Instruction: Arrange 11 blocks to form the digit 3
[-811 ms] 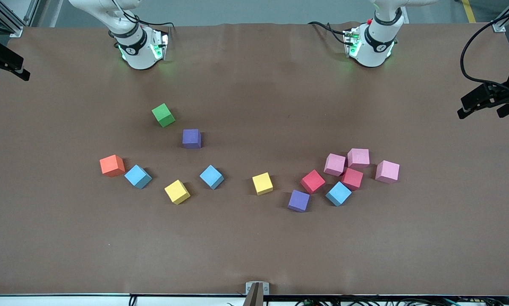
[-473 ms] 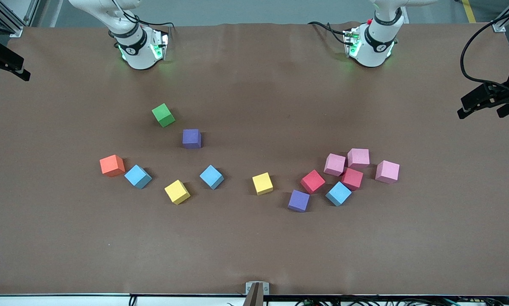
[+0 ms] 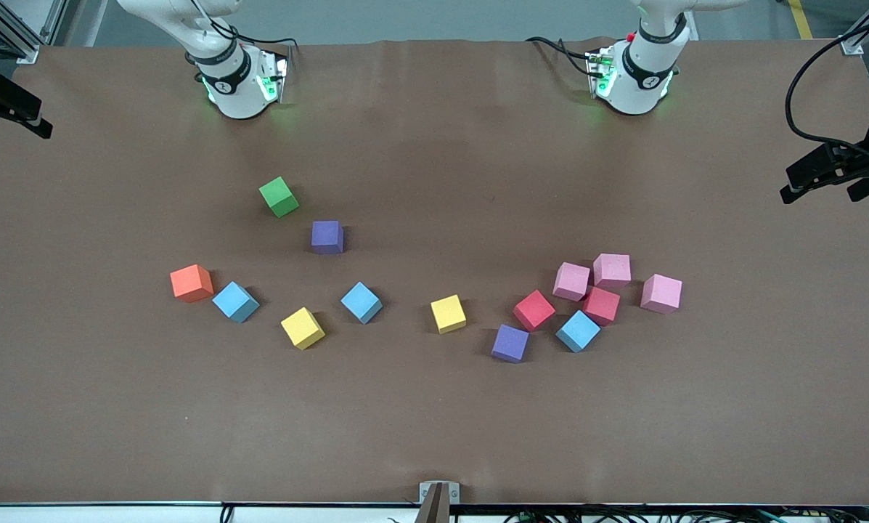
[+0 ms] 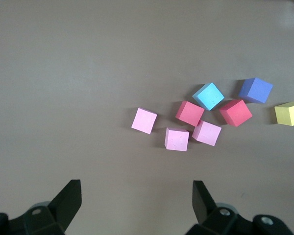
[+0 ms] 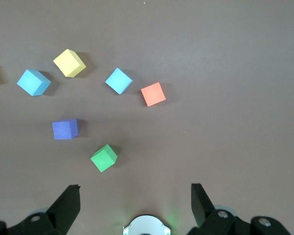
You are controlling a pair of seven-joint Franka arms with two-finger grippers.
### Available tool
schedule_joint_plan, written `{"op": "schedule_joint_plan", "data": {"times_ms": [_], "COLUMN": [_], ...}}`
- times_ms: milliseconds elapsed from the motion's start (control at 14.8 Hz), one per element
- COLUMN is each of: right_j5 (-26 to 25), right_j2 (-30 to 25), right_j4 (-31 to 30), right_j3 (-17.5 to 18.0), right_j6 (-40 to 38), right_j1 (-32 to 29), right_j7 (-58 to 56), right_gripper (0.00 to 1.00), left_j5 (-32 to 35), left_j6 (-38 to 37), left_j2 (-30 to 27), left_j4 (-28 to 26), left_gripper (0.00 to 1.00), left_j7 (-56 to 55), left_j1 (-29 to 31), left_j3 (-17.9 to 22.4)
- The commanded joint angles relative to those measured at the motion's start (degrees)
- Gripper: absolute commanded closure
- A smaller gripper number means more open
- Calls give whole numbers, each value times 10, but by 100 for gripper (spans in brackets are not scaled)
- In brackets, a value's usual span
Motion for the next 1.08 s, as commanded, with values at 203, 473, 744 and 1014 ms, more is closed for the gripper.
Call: {"op": "schedule_joint_plan", "data": {"times_ms": [203, 473, 744, 1014], "right_j5": [0, 11, 10, 9], "right_j2": [-5, -5, -5, -5], "right_j4": [-6, -6, -5, -4], "right_j3": [0, 0, 0, 0], "right_j6": [-4, -2, -3, -2], "right_j1": [4, 2, 4, 3], "right_j7": [12, 12, 12, 5], "right_gripper": [0, 0, 0, 0], "left_j5": [-10, 2, 6, 6], "left_j6": [11, 74, 200, 318], "left_j2": [42, 73, 85, 130], "left_j4": [-38, -96, -186, -238], "left_gripper": [0, 0, 0, 0], "left_j7": [5, 24, 57, 75], "left_j1": [5, 3, 0, -7], "left_j3": [-1, -1, -2, -4]}}
